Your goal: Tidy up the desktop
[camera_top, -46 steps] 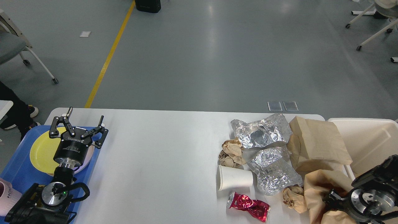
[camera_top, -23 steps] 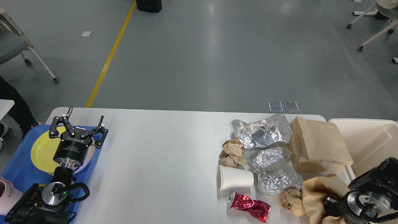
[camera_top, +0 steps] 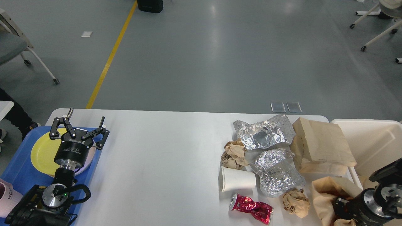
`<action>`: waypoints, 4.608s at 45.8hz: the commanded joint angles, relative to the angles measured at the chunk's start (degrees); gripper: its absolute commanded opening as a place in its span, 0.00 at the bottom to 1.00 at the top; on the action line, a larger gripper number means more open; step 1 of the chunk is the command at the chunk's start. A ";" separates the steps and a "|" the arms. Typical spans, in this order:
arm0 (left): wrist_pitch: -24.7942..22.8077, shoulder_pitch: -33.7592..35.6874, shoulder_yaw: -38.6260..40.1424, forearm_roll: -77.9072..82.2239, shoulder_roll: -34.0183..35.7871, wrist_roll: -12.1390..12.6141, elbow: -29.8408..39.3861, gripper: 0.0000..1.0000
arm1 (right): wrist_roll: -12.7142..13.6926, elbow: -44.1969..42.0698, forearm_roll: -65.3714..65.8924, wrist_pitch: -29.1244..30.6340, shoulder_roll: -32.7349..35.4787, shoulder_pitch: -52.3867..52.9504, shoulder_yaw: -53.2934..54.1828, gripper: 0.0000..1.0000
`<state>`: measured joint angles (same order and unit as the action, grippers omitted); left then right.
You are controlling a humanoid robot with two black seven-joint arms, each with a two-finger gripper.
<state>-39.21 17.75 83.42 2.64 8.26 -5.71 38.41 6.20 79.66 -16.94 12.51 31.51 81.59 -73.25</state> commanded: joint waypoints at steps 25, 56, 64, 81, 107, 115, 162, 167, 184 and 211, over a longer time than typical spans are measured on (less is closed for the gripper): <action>0.01 0.01 -0.01 0.00 0.00 0.09 0.00 0.97 | 0.04 16.05 1.20 25.37 -4.53 56.58 -32.13 0.00; 0.01 0.01 -0.01 0.00 0.00 0.09 0.00 0.97 | 0.04 -20.31 4.90 12.80 16.65 15.48 -12.38 0.00; 0.01 0.01 -0.01 0.00 0.00 0.09 0.00 0.97 | 0.12 -40.17 4.28 11.40 13.50 -9.05 3.72 0.00; 0.01 0.01 -0.01 0.00 0.00 0.09 0.00 0.97 | 1.44 -81.94 3.67 1.13 -6.81 -49.67 21.40 0.00; 0.01 0.01 -0.01 0.00 0.00 0.09 0.00 0.97 | 1.97 -82.38 3.49 -7.50 -8.49 -54.87 24.03 0.00; 0.01 0.01 -0.01 0.00 0.00 0.09 0.00 0.97 | 1.88 -82.03 3.49 -13.38 -8.84 -55.66 24.91 0.50; 0.01 0.01 -0.01 0.00 0.00 0.09 0.00 0.97 | 2.49 -64.20 9.45 -8.13 3.55 -38.98 23.68 1.00; 0.01 0.01 -0.01 0.00 0.00 0.09 0.00 0.97 | 4.87 -55.86 18.50 -1.18 6.98 -26.94 22.45 1.00; 0.01 0.01 -0.01 0.00 0.00 0.17 0.00 0.97 | 7.51 -37.13 26.69 32.20 2.42 10.77 8.83 1.00; 0.01 -0.08 -0.01 0.00 0.09 0.17 0.00 0.97 | 7.77 1.98 12.20 42.49 -10.77 59.63 2.50 1.00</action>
<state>-39.24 17.68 83.41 2.64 8.28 -5.54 38.41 14.04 75.46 -1.12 55.00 21.50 133.10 -70.43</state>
